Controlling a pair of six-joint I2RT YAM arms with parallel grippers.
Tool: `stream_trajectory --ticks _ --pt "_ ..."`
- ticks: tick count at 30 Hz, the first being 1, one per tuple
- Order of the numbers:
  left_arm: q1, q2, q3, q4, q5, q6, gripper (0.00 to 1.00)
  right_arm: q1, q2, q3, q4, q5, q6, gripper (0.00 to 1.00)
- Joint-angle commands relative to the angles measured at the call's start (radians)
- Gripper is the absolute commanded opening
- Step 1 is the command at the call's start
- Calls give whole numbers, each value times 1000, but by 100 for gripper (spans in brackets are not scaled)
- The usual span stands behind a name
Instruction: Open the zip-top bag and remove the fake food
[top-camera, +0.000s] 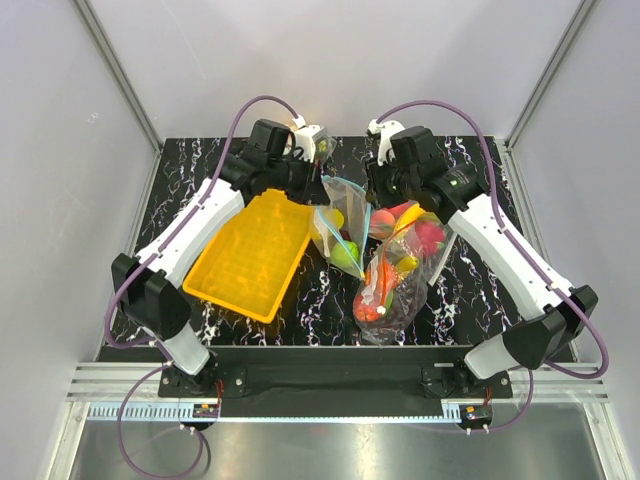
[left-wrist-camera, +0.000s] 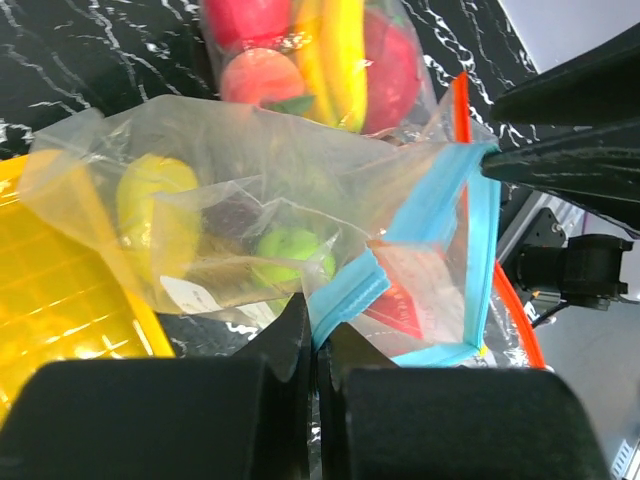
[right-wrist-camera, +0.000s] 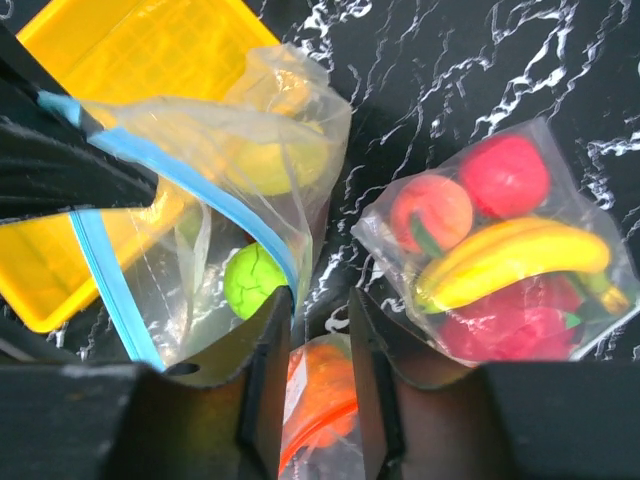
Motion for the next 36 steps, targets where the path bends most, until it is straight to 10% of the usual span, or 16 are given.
stream_trajectory --ticks 1,12,15,20,24,32,36 --pt "12 -16 25 -4 -3 25 0 -7 -10 -18 17 -102 31 41" --pt "12 4 57 2 6 19 0 42 -2 -63 34 -162 75 48" --pt "12 -2 64 7 0 5 0 51 18 -60 34 -184 88 30" --pt "7 -54 -19 58 -8 -82 53 54 13 -67 77 -173 110 0" --pt "-2 -99 -117 110 -9 -153 59 56 18 -61 97 -178 117 0" --pt "-79 -102 -185 236 -15 -265 61 67 21 -58 101 -170 114 0" --pt "-85 -96 -177 217 -38 -256 22 68 -4 -70 101 -65 108 0"
